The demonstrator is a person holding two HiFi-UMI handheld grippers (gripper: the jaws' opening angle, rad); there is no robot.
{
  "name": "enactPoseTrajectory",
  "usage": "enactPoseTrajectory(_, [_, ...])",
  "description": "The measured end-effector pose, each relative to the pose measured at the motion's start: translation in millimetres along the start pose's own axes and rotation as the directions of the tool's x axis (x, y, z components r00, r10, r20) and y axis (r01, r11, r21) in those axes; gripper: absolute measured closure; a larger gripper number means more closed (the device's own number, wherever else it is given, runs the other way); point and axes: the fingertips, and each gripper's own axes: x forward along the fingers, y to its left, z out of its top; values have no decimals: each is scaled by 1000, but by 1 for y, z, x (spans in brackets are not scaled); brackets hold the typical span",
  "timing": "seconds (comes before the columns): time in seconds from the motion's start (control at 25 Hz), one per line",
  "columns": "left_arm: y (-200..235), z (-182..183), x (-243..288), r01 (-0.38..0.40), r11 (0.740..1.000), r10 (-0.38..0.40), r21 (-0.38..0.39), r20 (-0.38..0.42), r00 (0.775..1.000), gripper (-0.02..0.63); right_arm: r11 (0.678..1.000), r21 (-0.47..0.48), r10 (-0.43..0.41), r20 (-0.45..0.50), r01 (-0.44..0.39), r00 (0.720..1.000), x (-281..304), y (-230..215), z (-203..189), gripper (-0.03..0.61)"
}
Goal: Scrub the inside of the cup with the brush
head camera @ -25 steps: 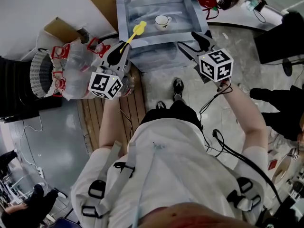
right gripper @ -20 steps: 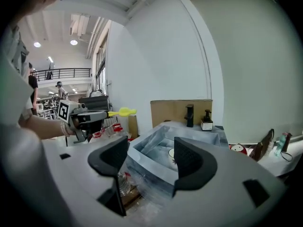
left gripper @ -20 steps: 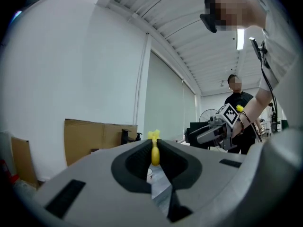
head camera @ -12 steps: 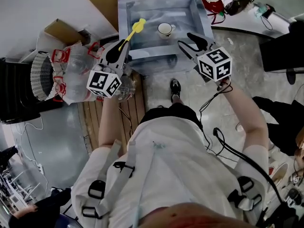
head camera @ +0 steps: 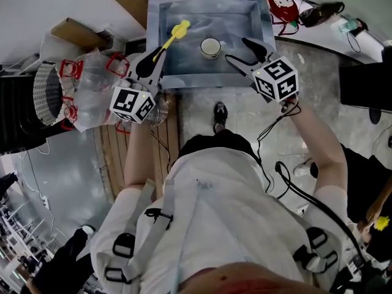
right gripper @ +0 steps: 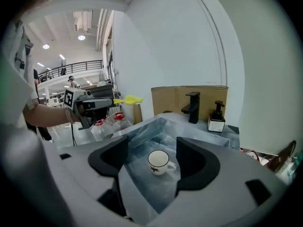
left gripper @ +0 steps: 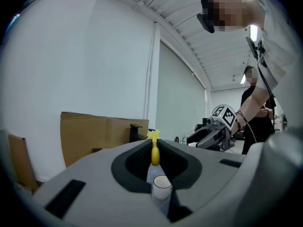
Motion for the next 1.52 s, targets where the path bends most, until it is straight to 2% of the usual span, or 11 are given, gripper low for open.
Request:
enactPoseTrajectory(0.2, [11, -16, 27, -32, 999, 31, -22, -39, 999, 577, 995, -77, 61, -84, -68, 995, 24, -33, -15, 261])
enactPoseTrajectory(0.36, [16, -30, 46, -26, 999, 24, -28, -71, 997, 577, 967, -202, 117, -184, -154, 976, 47, -51, -36, 256])
enactPoseTrajectory(0.64, [8, -61, 61, 13, 998, -23, -58, -166, 986, 577, 892, -310, 224, -328, -328, 918, 76, -55, -73, 253])
enactPoseTrajectory(0.84, [4, -87, 73, 72, 994, -91, -87, -232, 968, 577, 792, -429, 225, -455, -433, 862, 97, -64, -103, 252])
enactPoseTrajectory(1.08, [-2, -115, 85, 162, 982, -185, -93, -354, 917, 577, 665, -510, 229, -556, -545, 799, 124, -65, -135, 252])
enactPoseTrajectory(1.12, [-4, -120, 87, 173, 980, -198, -101, -373, 907, 577, 653, -520, 227, -559, -550, 797, 129, -65, -137, 252])
enactPoseTrajectory(1.24, [-4, -134, 90, 197, 973, -229, -118, -428, 874, 577, 644, -526, 229, -560, -555, 796, 147, -65, -141, 252])
enactPoseTrajectory(1.32, [-4, -141, 92, 216, 969, -248, -122, -467, 849, 577, 627, -529, 224, -581, -572, 783, 155, -64, -145, 252])
enactPoseTrajectory(1.52, [-10, -154, 98, 253, 960, -279, -124, -535, 797, 577, 525, -556, 192, -660, -644, 726, 160, -61, -163, 253])
